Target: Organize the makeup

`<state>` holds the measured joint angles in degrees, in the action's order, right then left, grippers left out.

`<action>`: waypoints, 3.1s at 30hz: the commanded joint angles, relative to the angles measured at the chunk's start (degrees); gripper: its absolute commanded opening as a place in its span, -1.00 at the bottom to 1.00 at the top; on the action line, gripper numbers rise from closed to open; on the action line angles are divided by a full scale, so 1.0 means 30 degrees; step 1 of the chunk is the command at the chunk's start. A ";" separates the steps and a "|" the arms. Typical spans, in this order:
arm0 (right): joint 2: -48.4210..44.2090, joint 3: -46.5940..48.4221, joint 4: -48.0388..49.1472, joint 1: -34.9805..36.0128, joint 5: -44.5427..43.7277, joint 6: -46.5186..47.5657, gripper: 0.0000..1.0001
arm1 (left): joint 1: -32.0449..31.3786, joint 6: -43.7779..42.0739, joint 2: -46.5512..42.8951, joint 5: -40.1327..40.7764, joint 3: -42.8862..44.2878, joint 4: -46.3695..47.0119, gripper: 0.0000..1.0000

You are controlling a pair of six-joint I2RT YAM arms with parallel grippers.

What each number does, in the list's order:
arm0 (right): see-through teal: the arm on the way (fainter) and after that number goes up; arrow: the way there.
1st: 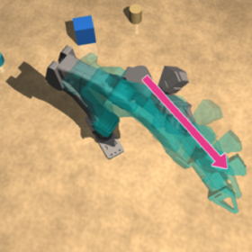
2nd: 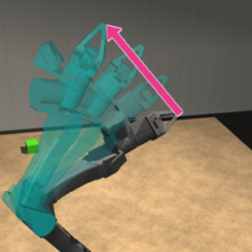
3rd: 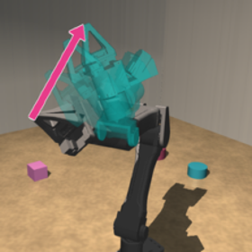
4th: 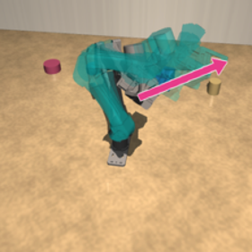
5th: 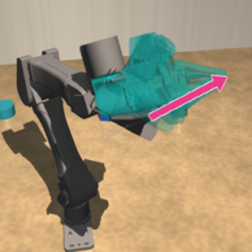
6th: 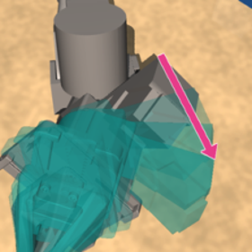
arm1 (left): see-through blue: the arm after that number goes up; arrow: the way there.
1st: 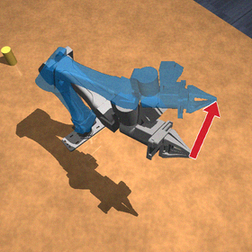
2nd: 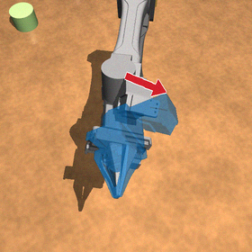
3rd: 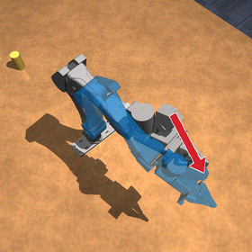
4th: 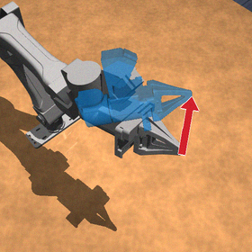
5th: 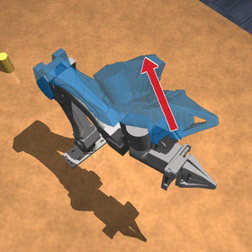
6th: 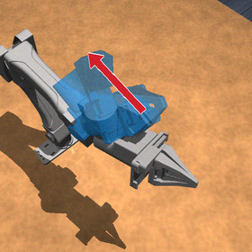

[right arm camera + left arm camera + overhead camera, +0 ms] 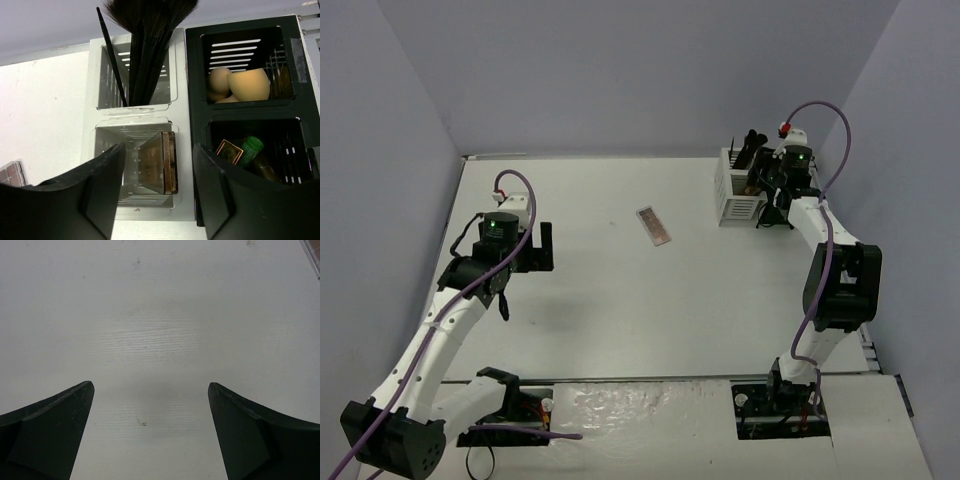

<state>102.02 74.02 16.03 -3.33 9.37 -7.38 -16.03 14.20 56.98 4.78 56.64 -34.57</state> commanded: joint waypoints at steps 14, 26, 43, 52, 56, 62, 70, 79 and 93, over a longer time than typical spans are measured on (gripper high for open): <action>-0.1803 0.3513 -0.6080 0.6014 -0.1512 0.3601 0.60 | 0.0276 0.0307 0.0197 0.0021 0.0339 0.0684 0.94; 0.2822 0.5225 -0.7159 0.9365 -0.1001 0.3007 0.61 | 0.0305 0.0278 0.0447 0.0142 0.0291 0.0653 0.94; 0.7911 0.7668 -0.7278 1.0218 0.0159 0.3047 0.61 | 0.0334 0.0248 0.0692 0.0225 0.0337 0.0595 0.94; 0.8627 0.7945 -0.7561 1.0906 -0.0782 0.3002 0.57 | 0.0364 0.0249 0.0757 0.0195 0.0309 0.0595 0.94; 0.8948 0.8086 -0.7815 1.1140 -0.1354 0.2959 0.42 | 0.0364 0.0248 0.0781 0.0195 0.0336 0.0565 0.94; 0.9168 0.8403 -0.8526 1.1765 -0.2826 0.2911 -0.06 | 0.0364 0.0239 0.0839 0.0195 0.0309 0.0565 0.94; 0.7770 0.8162 -0.8623 1.1951 -0.3440 0.2639 -0.86 | 0.0364 0.0221 0.0898 0.0195 0.0309 0.0563 0.94; 0.2255 0.5869 -0.6356 1.1100 -0.3327 0.3017 -1.00 | 0.0364 0.0219 0.0842 0.0166 0.0309 0.0536 0.94; -0.2974 0.0314 0.2092 0.6912 -0.9013 0.1987 -1.00 | 0.0393 0.0256 0.0752 0.0027 0.0330 0.0565 0.94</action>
<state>94.39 77.18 11.17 16.27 -6.26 0.44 -15.29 14.17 59.79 4.73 56.51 -34.54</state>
